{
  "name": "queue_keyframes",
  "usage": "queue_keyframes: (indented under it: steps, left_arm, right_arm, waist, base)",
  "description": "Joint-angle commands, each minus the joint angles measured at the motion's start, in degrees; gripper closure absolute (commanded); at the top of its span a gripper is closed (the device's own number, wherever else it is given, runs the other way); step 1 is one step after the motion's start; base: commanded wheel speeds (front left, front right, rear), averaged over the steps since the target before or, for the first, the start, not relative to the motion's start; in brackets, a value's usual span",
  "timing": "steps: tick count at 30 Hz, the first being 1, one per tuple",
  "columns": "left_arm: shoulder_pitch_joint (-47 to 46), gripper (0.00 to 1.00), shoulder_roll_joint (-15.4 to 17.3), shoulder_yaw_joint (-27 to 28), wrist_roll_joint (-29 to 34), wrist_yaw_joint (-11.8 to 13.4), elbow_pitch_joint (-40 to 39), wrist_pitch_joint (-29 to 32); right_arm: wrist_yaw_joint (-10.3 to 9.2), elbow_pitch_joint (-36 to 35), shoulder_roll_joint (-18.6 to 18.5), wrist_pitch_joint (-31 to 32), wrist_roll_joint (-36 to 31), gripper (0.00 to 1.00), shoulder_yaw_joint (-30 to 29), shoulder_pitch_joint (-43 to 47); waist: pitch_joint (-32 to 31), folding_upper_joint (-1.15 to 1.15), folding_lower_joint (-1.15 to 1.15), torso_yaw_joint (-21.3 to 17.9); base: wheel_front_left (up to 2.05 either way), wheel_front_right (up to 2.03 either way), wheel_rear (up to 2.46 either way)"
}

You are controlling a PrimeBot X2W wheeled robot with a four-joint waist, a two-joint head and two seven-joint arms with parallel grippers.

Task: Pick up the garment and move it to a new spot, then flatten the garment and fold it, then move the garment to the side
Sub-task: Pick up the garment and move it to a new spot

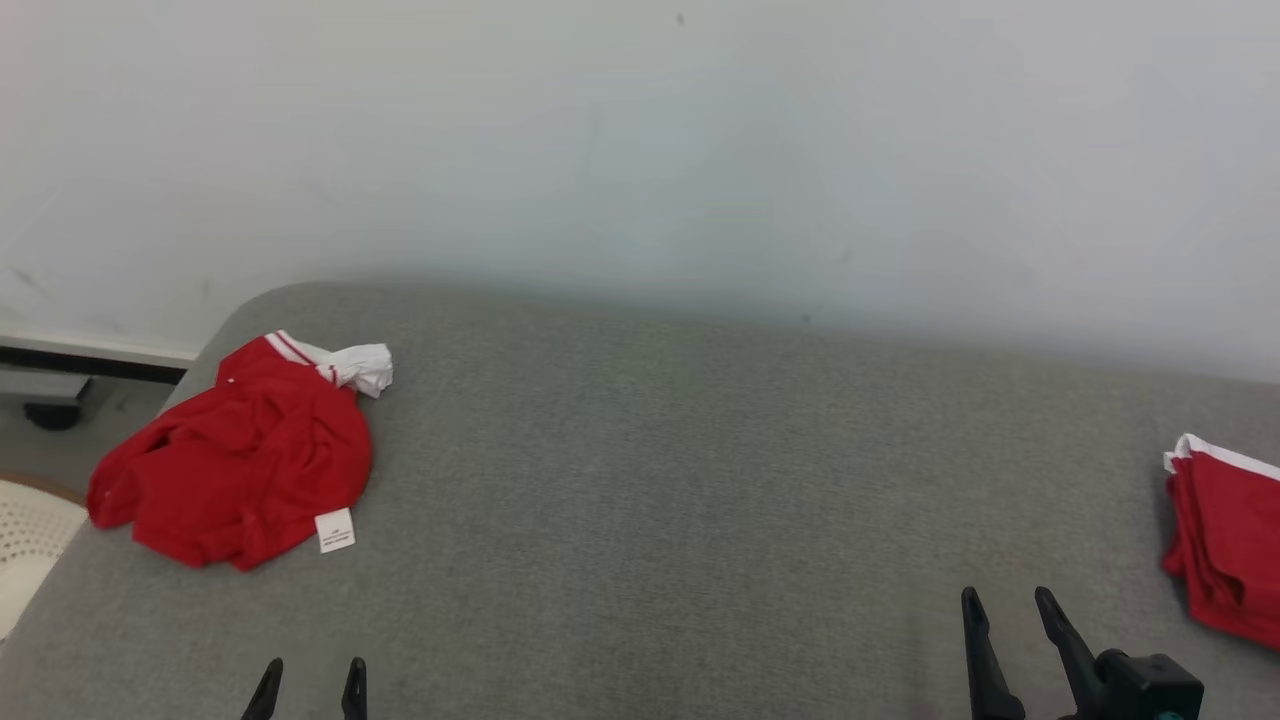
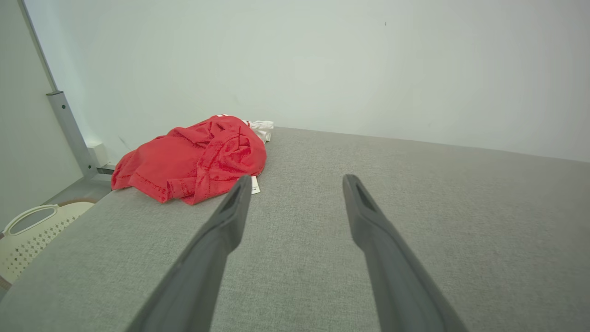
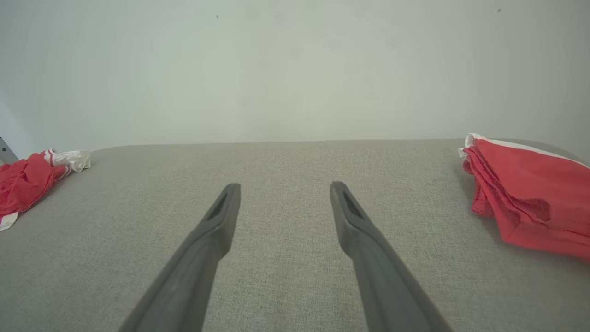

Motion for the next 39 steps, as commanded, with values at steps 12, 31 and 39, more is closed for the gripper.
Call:
queue_keyframes:
  steps: [12,31,39]
  left_arm:
    - [2.22,0.0,2.21,2.15,-1.73,1.51,-2.39,0.78]
    - [5.21,0.0,-0.68,5.32,-1.74,3.75,-5.92,-0.25]
    - [-0.7,0.0,-0.67,3.87,-3.85,2.0,-1.66,2.47]
  right_arm:
    - [-0.1,2.82,0.03,-1.0,2.33,0.0,5.88,-3.98]
    - [-0.1,9.95,0.02,-2.21,2.46,0.0,12.71,-12.14]
    - [-0.1,9.4,0.01,-1.68,1.54,0.0,11.9,-10.63]
  waist:
    - [1.23,0.0,0.0,19.14]
    - [4.26,0.0,0.0,21.24]
    - [4.2,0.0,0.0,21.08]
  base:
    - [0.0,0.0,0.0]
    - [0.0,0.0,0.0]
    - [0.0,0.0,0.0]
